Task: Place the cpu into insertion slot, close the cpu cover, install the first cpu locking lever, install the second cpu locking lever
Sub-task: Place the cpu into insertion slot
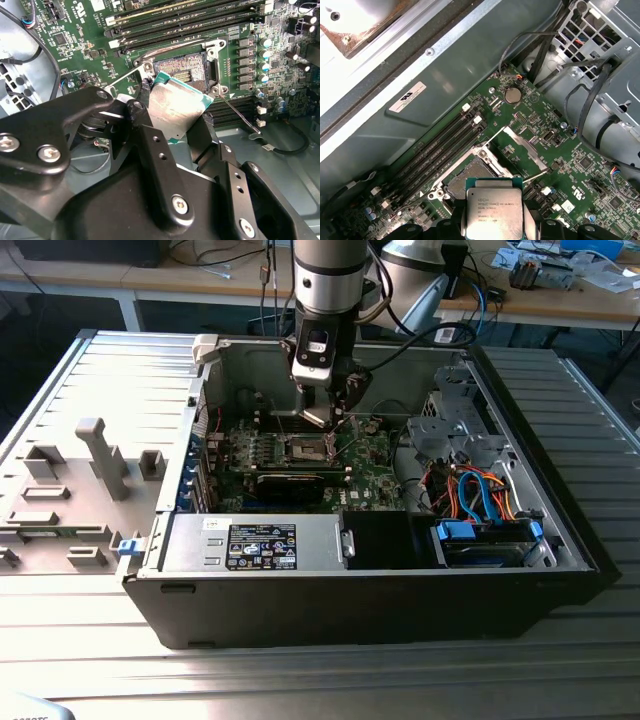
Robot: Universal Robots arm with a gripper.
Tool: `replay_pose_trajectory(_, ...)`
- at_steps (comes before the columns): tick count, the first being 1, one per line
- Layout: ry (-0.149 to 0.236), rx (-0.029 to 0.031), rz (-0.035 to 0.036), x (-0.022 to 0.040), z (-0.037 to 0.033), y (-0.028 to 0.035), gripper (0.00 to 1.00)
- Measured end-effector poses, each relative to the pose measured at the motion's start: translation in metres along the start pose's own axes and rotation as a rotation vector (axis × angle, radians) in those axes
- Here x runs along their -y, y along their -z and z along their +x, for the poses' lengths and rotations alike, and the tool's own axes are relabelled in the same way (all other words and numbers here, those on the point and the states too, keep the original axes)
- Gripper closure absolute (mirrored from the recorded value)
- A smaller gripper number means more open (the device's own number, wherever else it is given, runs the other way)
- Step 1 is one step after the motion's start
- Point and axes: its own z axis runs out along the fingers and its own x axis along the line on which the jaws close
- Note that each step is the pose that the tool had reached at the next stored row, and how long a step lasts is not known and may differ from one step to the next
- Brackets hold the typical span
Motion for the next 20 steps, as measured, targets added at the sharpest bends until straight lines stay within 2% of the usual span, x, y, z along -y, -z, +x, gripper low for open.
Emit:
replay_pose_trajectory(7,-0.005,0.0003,0.0000,0.0001,0.0000,-0.0013,0.46)
replay_pose_trajectory(9,-0.026,0.0017,-0.0003,0.0004,-0.0001,-0.0055,0.46)
replay_pose_trajectory(20,-0.033,0.0022,-0.0003,0.0005,-0.0001,-0.0070,0.46)
